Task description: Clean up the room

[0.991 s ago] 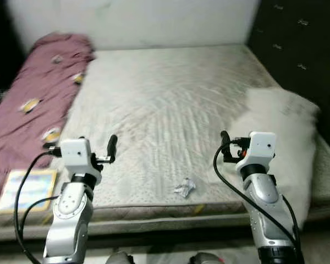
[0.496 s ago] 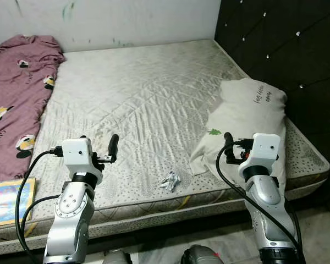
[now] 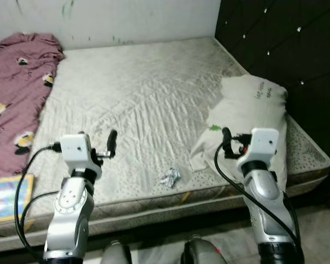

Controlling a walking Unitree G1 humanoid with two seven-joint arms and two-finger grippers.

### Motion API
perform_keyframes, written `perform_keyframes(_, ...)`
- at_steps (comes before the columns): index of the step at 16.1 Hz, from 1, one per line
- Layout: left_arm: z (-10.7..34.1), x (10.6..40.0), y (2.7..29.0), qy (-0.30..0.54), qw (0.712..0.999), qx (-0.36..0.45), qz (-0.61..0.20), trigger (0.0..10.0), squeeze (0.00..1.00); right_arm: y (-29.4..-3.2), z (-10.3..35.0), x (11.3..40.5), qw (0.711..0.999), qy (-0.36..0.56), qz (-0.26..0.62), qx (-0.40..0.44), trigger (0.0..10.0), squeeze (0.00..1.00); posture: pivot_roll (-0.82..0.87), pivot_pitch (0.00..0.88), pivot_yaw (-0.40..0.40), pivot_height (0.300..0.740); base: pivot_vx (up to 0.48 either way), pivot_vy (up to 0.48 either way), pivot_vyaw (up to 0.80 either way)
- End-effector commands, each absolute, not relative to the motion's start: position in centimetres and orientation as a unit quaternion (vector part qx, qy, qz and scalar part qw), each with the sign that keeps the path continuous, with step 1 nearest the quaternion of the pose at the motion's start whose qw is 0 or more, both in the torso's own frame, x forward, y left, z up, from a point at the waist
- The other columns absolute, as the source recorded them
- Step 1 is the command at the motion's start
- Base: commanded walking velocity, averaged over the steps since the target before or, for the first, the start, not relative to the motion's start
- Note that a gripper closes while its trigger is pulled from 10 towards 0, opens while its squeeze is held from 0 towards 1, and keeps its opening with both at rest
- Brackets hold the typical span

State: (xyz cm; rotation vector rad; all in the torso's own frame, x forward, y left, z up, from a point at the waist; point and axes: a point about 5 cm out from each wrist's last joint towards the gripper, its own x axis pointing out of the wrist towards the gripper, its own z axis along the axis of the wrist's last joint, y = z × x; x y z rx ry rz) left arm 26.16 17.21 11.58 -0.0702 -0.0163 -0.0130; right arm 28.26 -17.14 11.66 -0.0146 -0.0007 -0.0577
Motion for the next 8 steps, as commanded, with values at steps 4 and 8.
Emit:
perform_keyframes(4,11.24,26.18,17.78,0.0,1.0,-0.026,0.013,10.0,0.0,-16.71,11.33,28.46,1.0,0.007,-0.017,-0.005,10.0,0.0,-0.05,0.0,0.023,0.594,0.0,0.0,0.0)
perform_keyframes(8,11.37,26.41,18.02,-0.004,0.999,-0.027,0.029,10.0,0.0,-16.5,11.47,28.75,1.0,0.004,-0.007,-0.007,10.0,0.0,-0.06,0.0,0.021,0.594,0.0,0.0,0.0)
